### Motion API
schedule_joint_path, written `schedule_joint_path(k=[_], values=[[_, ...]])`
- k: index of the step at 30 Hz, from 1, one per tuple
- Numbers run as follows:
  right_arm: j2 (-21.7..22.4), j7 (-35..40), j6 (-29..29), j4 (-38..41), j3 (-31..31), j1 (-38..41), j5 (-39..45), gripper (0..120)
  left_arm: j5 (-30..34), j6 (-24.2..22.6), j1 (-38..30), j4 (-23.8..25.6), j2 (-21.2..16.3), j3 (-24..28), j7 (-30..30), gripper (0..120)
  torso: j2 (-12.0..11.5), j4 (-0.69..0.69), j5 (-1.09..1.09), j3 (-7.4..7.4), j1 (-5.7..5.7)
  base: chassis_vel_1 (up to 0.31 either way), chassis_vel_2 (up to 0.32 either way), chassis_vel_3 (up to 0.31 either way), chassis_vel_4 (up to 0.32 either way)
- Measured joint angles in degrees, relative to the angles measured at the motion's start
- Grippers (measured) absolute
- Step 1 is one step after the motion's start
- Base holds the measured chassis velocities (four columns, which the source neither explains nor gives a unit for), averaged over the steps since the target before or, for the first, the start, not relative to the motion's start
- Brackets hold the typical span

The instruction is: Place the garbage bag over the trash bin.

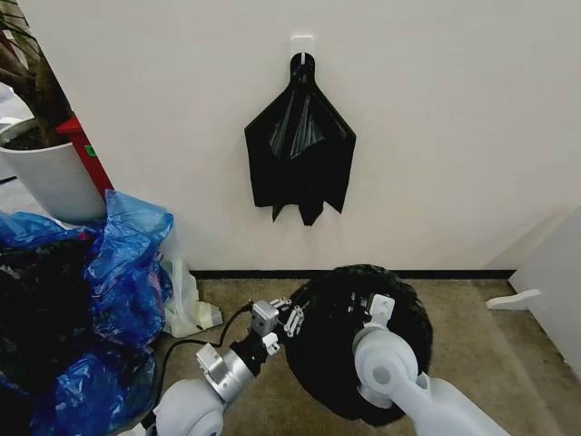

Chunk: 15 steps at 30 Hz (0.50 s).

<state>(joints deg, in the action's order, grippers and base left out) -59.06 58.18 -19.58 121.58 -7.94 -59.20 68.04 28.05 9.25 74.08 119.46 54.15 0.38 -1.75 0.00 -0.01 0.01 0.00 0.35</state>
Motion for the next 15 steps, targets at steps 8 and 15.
schedule_joint_path(k=[8,15], values=[[0.3,0.39,-0.02,0.79,-1.4,-0.2,0.23,0,-1.56,-0.98,-0.39,-0.61,0.79,0.23,1.31,4,0.0,0.0,0.0,0.0,0.0,0.0,0.0,0.0,0.0],[-1.4,0.79,-0.08,-1.51,-2.2,0.53,0.23,0,-3.42,-0.98,-0.24,0.12,1.0,0.38,0.85,4,0.0,0.0,0.0,0.0,0.0,0.0,0.0,0.0,0.0]])
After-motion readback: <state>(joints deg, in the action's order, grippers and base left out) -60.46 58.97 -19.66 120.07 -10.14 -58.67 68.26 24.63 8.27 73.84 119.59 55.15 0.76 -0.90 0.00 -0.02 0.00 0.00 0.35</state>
